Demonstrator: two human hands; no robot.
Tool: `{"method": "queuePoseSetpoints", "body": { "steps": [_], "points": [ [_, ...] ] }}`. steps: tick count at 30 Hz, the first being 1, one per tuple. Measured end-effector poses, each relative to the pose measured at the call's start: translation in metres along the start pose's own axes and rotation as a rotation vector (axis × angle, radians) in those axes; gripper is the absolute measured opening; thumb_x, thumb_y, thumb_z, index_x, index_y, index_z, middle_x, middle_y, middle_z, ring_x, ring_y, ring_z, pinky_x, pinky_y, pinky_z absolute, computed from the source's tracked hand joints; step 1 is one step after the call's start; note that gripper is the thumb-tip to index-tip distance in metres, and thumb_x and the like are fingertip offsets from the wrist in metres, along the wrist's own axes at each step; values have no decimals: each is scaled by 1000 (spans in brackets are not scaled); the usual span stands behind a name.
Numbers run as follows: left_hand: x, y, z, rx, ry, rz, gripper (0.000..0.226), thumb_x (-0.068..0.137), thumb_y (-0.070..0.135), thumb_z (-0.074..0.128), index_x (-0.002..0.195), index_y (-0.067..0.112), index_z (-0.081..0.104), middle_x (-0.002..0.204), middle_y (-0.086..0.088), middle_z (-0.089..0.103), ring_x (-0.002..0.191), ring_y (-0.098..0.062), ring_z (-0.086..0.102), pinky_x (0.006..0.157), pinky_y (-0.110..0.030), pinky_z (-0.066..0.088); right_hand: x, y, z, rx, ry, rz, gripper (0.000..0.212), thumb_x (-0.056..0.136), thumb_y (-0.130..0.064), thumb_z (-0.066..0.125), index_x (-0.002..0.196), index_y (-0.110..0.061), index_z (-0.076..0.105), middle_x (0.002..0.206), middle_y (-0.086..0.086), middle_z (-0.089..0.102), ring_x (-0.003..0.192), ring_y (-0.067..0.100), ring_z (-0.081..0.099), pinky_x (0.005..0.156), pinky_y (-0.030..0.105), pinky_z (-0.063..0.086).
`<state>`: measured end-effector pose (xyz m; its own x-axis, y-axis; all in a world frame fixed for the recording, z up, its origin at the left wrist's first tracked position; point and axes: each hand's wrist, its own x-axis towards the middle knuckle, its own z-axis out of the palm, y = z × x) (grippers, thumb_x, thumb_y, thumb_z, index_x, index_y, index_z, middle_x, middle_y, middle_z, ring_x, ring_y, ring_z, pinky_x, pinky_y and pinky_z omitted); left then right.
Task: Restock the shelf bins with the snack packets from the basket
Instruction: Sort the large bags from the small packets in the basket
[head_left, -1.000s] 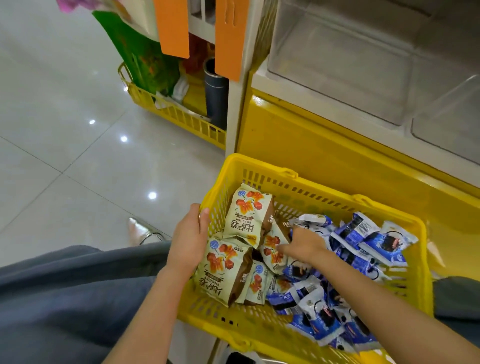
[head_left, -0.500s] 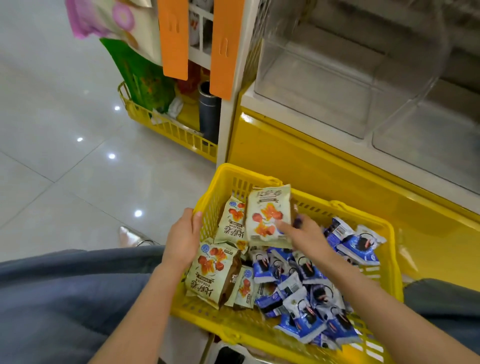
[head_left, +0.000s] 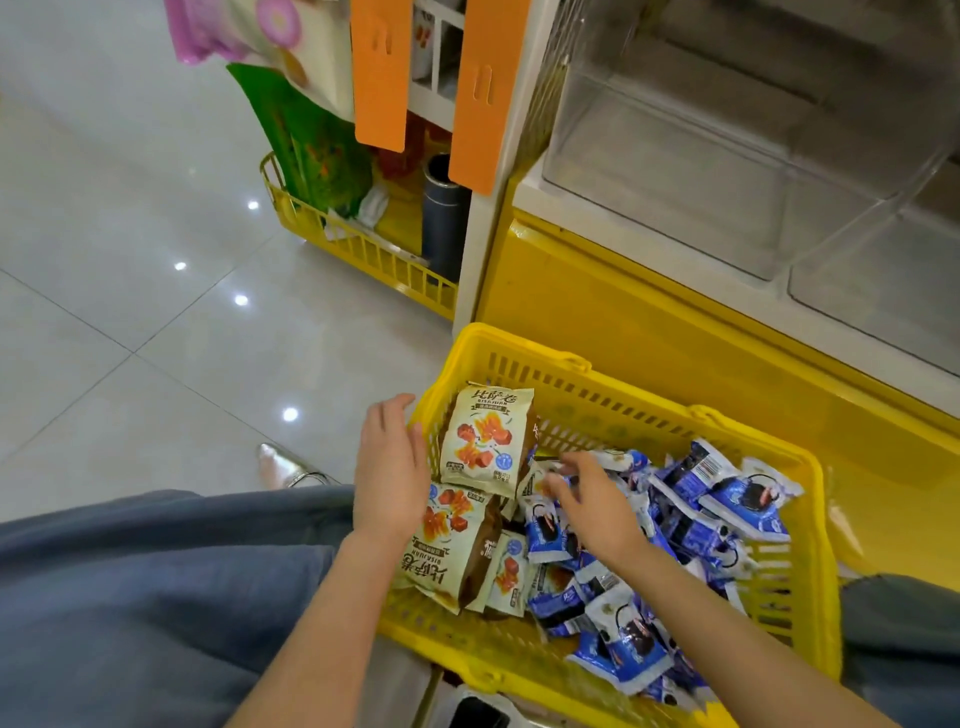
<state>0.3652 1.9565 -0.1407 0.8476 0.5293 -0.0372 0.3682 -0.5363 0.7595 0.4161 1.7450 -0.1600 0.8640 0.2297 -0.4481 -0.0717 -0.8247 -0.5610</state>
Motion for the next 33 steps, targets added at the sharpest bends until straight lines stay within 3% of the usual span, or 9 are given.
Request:
{"method": "queuePoseSetpoints", "body": {
  "steps": [2, 6, 9, 12, 16, 20, 28, 30, 33],
  "points": [
    [-7, 20, 3, -24, 44, 161, 26, 97, 23, 35, 120, 17, 46, 112, 4, 45, 100, -6, 43, 82, -22, 37, -16, 29, 0, -152, 1, -43, 39, 98, -29, 45, 134, -14, 42, 132, 0, 50, 115, 15, 52, 94, 29, 45],
    [-36, 44, 41, -61, -325, 376, 25, 97, 31, 30, 112, 25, 49, 103, 11, 53, 92, -2, 52, 75, -15, 41, -38, 66, -4, -412, 190, -114, 49, 94, -25, 53, 139, -11, 38, 137, 4, 44, 130, 20, 39, 108, 30, 30],
    [-55, 36, 89, 4, -645, 173, 33, 100, 25, 34, 131, 18, 41, 127, -1, 49, 115, -15, 49, 95, -27, 41, -38, 83, -15, -342, 189, 27, 70, 93, -33, 55, 147, -9, 19, 150, 7, 29, 137, 21, 31, 109, 32, 31],
    [-64, 28, 128, 171, -868, -66, 53, 100, 26, 34, 146, 9, 15, 149, -13, 25, 138, -28, 24, 111, -36, 25, -30, 88, -16, -175, 101, 133, 82, 90, -34, 59, 149, -13, 7, 154, 7, 21, 137, 22, 34, 103, 33, 39],
    [-76, 25, 155, 138, -704, -282, 61, 99, 24, 39, 148, 7, 7, 156, -12, 10, 142, -26, 16, 113, -35, 20, -20, 99, -12, -268, 55, 149, 87, 89, -45, 55, 150, -11, 2, 156, 7, 17, 141, 22, 25, 109, 32, 33],
    [-76, 25, 162, -50, -413, -505, 45, 93, 11, 50, 134, -3, 35, 136, -20, 38, 114, -28, 50, 95, -32, 41, -15, 107, -11, -220, 37, 147, 88, 87, -47, 58, 150, -11, 8, 155, 6, 23, 140, 20, 26, 109, 30, 33],
    [-65, 25, 183, -99, -489, -719, 51, 87, 23, 64, 126, -4, 46, 128, -21, 52, 118, -34, 50, 97, -36, 41, -25, 107, -15, 181, 196, 95, 83, 79, -39, 72, 146, -30, 23, 147, -9, 36, 132, 2, 34, 103, 21, 35],
    [-64, 24, 184, -107, -564, -691, 42, 82, 24, 70, 114, 0, 57, 121, -17, 59, 110, -30, 55, 92, -34, 45, -28, 104, -20, 255, 216, 93, 82, 78, -39, 73, 144, -34, 24, 143, -16, 37, 119, -16, 29, 95, 8, 31],
    [-65, 24, 179, -159, -589, -650, 38, 75, 20, 76, 101, 8, 52, 105, -10, 62, 93, -22, 58, 78, -30, 46, -34, 99, -28, 313, 228, 85, 85, 74, -42, 74, 143, -35, 25, 135, -24, 36, 113, -19, 26, 94, 6, 29]
  ]
}}
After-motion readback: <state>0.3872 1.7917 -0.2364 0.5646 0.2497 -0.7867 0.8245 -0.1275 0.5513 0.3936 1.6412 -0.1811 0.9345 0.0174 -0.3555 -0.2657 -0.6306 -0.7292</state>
